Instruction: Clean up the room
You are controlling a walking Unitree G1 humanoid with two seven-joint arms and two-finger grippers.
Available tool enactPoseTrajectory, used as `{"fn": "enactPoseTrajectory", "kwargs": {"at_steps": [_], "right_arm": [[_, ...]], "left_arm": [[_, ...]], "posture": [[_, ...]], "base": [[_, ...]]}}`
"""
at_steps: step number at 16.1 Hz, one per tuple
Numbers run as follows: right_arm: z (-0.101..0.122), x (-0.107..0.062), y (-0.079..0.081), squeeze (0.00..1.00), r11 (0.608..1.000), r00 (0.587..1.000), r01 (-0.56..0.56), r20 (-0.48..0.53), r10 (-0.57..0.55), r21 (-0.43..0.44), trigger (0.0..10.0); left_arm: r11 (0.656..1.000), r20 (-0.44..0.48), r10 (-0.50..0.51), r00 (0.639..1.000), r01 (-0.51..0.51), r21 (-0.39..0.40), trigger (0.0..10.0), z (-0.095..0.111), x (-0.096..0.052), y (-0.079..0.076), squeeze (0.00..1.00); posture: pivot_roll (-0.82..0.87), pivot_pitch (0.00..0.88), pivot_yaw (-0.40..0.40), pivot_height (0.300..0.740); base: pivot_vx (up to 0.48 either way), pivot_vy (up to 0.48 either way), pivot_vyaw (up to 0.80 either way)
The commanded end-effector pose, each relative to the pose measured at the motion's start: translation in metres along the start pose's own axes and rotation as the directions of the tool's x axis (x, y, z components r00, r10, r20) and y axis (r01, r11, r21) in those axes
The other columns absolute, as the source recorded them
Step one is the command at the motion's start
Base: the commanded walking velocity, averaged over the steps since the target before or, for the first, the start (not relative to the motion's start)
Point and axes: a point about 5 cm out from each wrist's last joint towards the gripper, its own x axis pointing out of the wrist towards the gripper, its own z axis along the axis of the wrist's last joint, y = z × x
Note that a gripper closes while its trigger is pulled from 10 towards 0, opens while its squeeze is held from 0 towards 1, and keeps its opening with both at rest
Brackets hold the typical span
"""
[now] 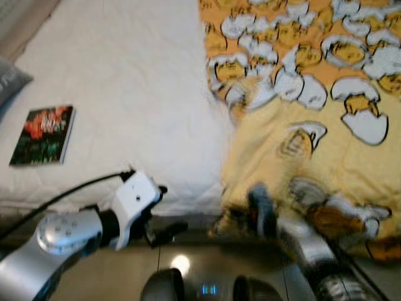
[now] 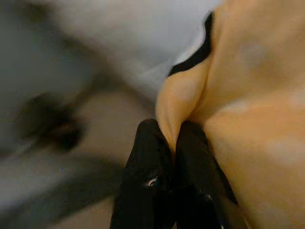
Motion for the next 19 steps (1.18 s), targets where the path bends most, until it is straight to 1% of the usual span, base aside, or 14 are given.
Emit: {"fn": "enactPoseTrajectory", "kwargs": {"at_steps": [1,4,7,8,10,11,12,13,14,15,16,17,18,19], "right_arm": [[0.002,-0.006,0.016,0.00,0.987,0.987,-0.162,-0.010,0.162,-0.004,0.0],[-0.007,-0.017,0.034,0.00,0.960,0.958,-0.279,-0.062,0.280,0.017,0.0],[-0.019,-0.025,0.043,0.00,0.963,0.951,-0.268,-0.150,0.271,0.043,0.0],[-0.028,-0.029,0.046,0.00,0.962,0.939,-0.268,-0.209,0.274,0.057,0.0],[-0.032,-0.031,0.045,0.00,0.967,0.935,-0.247,-0.247,0.253,0.054,0.0],[-0.038,-0.036,0.043,0.00,0.972,0.921,-0.228,-0.311,0.234,0.054,0.0],[-0.045,-0.040,0.038,0.00,0.982,0.910,-0.185,-0.370,0.187,0.039,0.0],[-0.049,-0.038,0.033,0.00,0.990,0.911,-0.141,-0.388,0.139,0.023,0.3],[-0.050,-0.036,0.031,0.00,0.994,0.914,-0.113,-0.390,0.109,0.013,2.4],[-0.048,-0.028,0.030,0.00,0.997,0.935,-0.073,-0.348,0.073,0.014,10.0],[-0.046,-0.021,0.026,1.00,0.999,0.951,-0.032,-0.306,0.039,0.029,10.0],[-0.042,-0.017,0.022,1.00,0.999,0.961,0.000,-0.276,0.011,0.038,10.0],[-0.034,-0.015,0.019,1.00,0.999,0.974,0.023,-0.228,-0.015,0.033,10.0],[-0.025,-0.015,0.016,1.00,0.999,0.983,0.041,-0.181,-0.035,0.026,10.0]], "left_arm": [[1.000,-0.015,-0.018,1.000,0.018,-0.005,10.0,-0.003,0.001,-0.002,0.00],[0.999,-0.024,-0.031,0.999,0.031,-0.006,10.0,-0.005,0.000,-0.005,0.00],[0.999,-0.039,-0.053,0.998,0.052,-0.011,10.0,-0.008,-0.002,-0.009,0.00],[0.997,-0.052,-0.071,0.996,0.070,-0.019,10.0,-0.010,-0.003,-0.012,0.00],[0.996,-0.068,-0.093,0.993,0.092,-0.016,10.0,-0.013,-0.003,-0.014,0.00],[0.995,-0.076,-0.101,0.992,0.100,-0.016,10.0,-0.015,-0.004,-0.016,0.00],[0.995,-0.075,-0.098,0.992,0.097,-0.017,10.0,-0.015,-0.004,-0.016,0.00],[0.996,-0.073,-0.094,0.993,0.093,-0.018,10.0,-0.016,-0.003,-0.016,0.00],[0.996,-0.072,-0.092,0.993,0.091,-0.019,10.0,-0.016,-0.002,-0.016,0.00],[0.996,-0.071,-0.090,0.993,0.089,-0.020,10.0,-0.017,-0.001,-0.015,0.00],[0.996,-0.071,-0.083,0.994,0.082,-0.019,10.0,-0.018,0.000,-0.014,0.00],[0.997,-0.069,-0.071,0.995,0.070,-0.020,10.0,-0.020,0.001,-0.012,0.00],[0.998,-0.063,-0.052,0.997,0.051,-0.024,10.0,-0.021,0.001,-0.010,0.00],[0.999,-0.056,-0.031,0.998,0.029,-0.034,10.0,-0.023,0.002,-0.007,0.00]], "posture": [[0.16,0.181,0.065,0.740],[0.16,0.170,0.066,0.740],[0.16,0.162,0.065,0.740],[0.15,0.153,0.065,0.740],[0.15,0.135,0.063,0.740],[0.14,0.120,0.060,0.740],[0.14,0.111,0.060,0.740],[0.14,0.092,0.059,0.740],[0.13,0.078,0.060,0.740],[0.13,0.053,0.061,0.740],[0.12,0.038,0.062,0.740],[0.12,0.019,0.060,0.740],[0.11,0.000,0.059,0.740],[0.10,0.000,0.057,0.740]], "base": [[0.000,0.000,0.00],[0.000,0.000,0.00],[0.000,0.000,0.00],[0.000,0.000,0.00],[0.000,0.000,0.00],[0.000,0.000,0.00],[0.000,0.000,0.00],[0.000,0.000,0.00],[0.000,0.000,0.00],[0.000,0.000,0.00],[0.000,0.000,0.00],[0.000,0.000,0.00],[0.000,0.000,0.00],[0.000,0.000,0.00]]}}
